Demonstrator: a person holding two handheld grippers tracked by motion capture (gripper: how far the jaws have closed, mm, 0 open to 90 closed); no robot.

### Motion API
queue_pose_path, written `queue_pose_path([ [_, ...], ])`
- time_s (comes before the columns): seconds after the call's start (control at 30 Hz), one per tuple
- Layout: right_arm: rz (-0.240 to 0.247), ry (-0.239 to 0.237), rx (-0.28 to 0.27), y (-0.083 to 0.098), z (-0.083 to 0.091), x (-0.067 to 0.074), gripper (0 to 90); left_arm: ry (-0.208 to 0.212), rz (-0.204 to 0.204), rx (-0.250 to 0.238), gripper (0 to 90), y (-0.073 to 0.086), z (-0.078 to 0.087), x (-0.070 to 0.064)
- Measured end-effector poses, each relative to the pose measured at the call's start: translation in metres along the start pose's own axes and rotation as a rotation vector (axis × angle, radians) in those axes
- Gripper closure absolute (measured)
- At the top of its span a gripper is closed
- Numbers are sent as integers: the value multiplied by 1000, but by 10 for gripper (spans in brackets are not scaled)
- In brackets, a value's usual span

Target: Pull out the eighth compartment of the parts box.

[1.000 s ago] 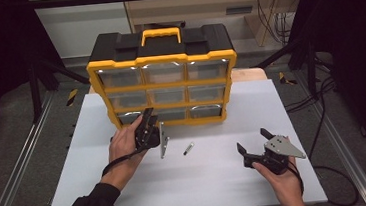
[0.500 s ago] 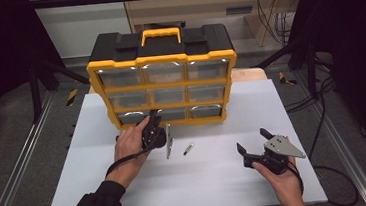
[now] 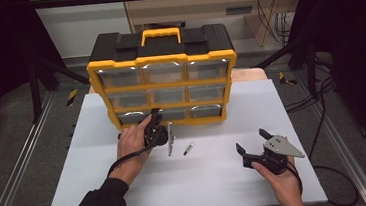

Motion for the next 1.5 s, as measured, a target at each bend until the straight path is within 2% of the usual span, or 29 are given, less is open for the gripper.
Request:
queue_pose_path([
  [0.33, -1, 4, 4, 0, 0, -1, 67, 11, -14, 6, 678, -3, -6, -5],
  [0.73, -4, 5, 1, 0, 1, -2, 67, -22, -8, 20, 708, -4, -7, -8],
  [1.5, -5, 6, 1, 0, 1, -2, 70, -71, -30, 32, 735, -6, -9, -14],
])
Point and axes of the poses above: each handheld gripper's, and its own axes: z roughly backward along the jaws, y roughly out of its underside, x roughly to its left, the point moved 1 cm from there along -z, roughly forward along the jaws, and after that the axes turned 5 degrees about -z, right-handed, at the moved point
